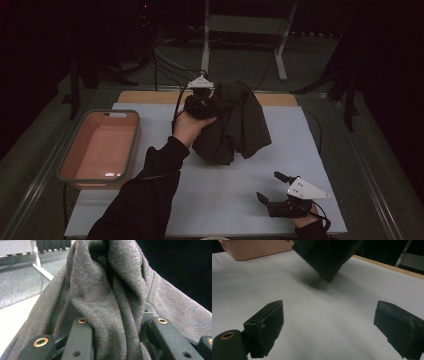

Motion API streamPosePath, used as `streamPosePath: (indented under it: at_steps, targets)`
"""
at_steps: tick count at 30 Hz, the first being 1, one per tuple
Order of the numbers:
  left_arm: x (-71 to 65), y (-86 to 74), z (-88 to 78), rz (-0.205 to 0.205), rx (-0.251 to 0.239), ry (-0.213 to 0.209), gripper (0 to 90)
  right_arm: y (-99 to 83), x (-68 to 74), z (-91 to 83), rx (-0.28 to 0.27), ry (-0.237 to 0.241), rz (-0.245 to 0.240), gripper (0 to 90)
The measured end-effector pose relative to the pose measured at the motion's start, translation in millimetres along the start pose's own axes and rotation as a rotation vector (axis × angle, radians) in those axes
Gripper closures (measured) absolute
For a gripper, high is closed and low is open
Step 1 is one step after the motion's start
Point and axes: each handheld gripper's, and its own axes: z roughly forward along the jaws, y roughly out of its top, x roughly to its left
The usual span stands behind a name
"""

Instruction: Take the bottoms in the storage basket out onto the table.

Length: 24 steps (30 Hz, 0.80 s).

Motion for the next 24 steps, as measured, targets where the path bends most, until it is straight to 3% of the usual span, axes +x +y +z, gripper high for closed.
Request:
streamPosePath:
  at_steps: [15, 24]
  targets:
    - [5.8, -35.4, 23.5, -0.016, 0.038, 0.051, 68.1, -0.2, -0.1, 0.5, 0.004, -0.002, -0.006, 9.4]
    - [10.7, -47.8, 33.3, -0.058, 0.041, 0.07, 68.0, 0.1, -0.2, -0.2, 0.002, -0.008, -0.003, 9.4]
